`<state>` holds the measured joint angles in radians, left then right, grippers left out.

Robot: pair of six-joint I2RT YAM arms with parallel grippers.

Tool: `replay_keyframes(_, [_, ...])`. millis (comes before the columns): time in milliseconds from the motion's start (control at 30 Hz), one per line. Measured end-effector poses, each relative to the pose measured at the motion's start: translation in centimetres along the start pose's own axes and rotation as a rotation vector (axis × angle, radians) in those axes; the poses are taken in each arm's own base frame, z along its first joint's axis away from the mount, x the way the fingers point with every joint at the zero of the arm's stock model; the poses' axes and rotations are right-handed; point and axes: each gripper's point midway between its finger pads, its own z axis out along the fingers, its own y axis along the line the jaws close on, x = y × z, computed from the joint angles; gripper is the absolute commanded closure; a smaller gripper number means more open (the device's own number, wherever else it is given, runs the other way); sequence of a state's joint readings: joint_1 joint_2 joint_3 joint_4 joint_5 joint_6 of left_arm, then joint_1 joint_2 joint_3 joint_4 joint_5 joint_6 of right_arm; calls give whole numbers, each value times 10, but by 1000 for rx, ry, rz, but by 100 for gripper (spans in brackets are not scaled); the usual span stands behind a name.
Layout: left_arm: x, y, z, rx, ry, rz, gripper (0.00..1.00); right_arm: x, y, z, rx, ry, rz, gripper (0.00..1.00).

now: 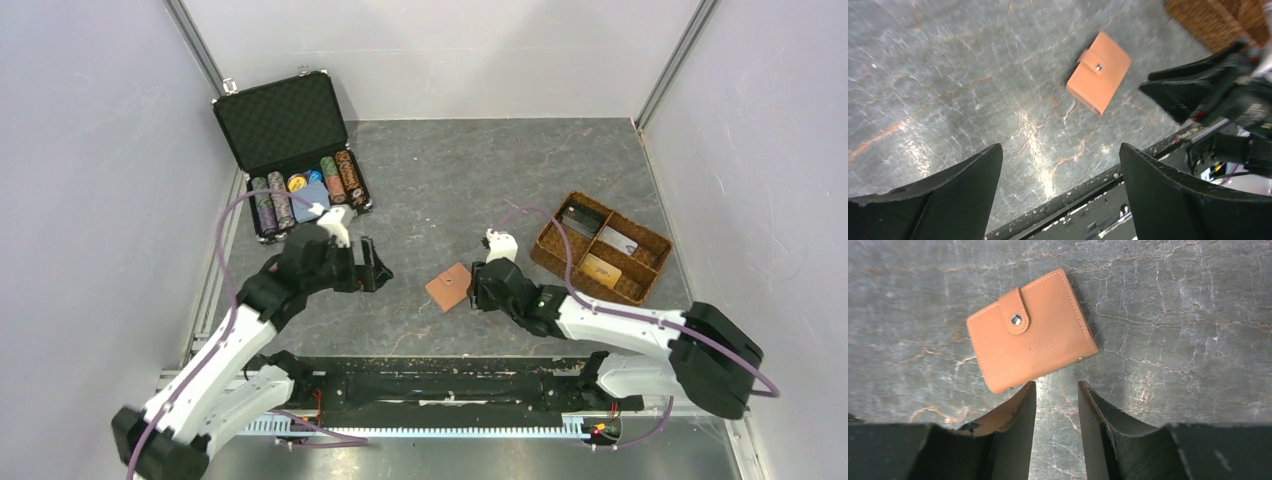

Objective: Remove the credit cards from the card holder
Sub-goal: Move the card holder to the center of the board, then open the card holder at the center of the board.

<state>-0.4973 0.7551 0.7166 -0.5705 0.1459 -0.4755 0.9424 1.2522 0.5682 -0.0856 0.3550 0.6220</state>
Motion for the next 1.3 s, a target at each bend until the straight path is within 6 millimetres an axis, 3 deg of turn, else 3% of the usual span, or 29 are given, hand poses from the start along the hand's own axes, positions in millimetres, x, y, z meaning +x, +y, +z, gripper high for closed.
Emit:
replay_keyframes(133, [20, 3, 40, -28, 210, -39, 29, -5, 1, -9, -48, -71, 105, 58])
replay_keyframes(267, [44, 3, 81, -19, 388, -85, 27, -2, 0, -13, -81, -108, 193, 52])
replay_keyframes(367, [55, -2, 96, 9, 438, -111, 26, 4, -3, -15, -106, -121, 240, 49])
replay_keyframes(567, [57, -20, 128, 111, 429, -105, 27, 5, -2, -21, -153, -151, 282, 50])
replay_keyframes(733, [81, -16, 157, 111, 482, -101, 33, 4, 0, -24, -191, -176, 307, 52])
replay_keyframes(933, [88, -31, 166, 156, 483, -97, 42, 8, 3, -24, -221, -170, 320, 51])
replay_keyframes(1067, [103, -41, 165, 183, 494, -79, 56, 11, 2, -23, -224, -171, 333, 49])
replay_keyframes(1300, [126, -60, 157, 246, 502, -88, 52, 19, -15, -13, -176, -156, 346, 47])
